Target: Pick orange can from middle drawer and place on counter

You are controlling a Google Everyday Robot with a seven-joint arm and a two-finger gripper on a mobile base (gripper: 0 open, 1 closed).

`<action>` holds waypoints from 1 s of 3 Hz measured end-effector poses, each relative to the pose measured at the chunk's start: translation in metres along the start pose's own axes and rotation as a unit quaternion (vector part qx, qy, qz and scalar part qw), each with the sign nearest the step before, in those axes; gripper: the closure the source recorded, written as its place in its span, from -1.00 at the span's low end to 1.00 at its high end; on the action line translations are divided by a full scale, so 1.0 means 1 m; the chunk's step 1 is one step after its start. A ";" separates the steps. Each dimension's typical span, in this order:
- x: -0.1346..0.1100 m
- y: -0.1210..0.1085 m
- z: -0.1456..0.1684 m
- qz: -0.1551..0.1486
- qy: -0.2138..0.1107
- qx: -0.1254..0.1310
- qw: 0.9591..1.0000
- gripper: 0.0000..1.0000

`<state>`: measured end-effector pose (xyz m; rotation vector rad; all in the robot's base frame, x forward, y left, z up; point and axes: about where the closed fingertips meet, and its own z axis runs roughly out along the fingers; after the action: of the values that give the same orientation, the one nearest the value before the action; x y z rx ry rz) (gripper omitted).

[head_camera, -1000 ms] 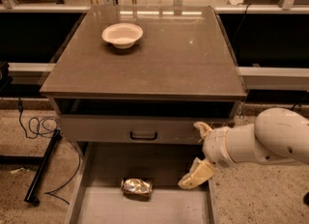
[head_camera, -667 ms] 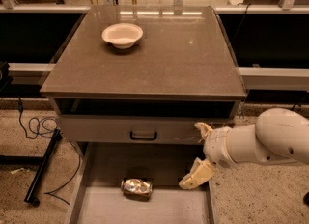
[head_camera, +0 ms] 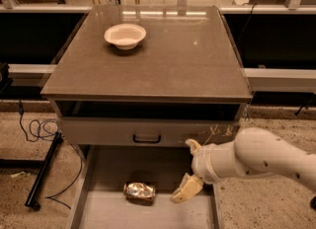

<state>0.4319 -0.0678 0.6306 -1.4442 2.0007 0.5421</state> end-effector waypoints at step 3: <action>0.062 -0.005 0.112 0.021 -0.039 0.059 0.997 -1.00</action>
Offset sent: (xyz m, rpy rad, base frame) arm 0.0262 0.0279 -0.1362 0.0622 -0.1485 -0.1368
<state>0.4493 -0.0416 0.5065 -1.2940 1.9715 0.4819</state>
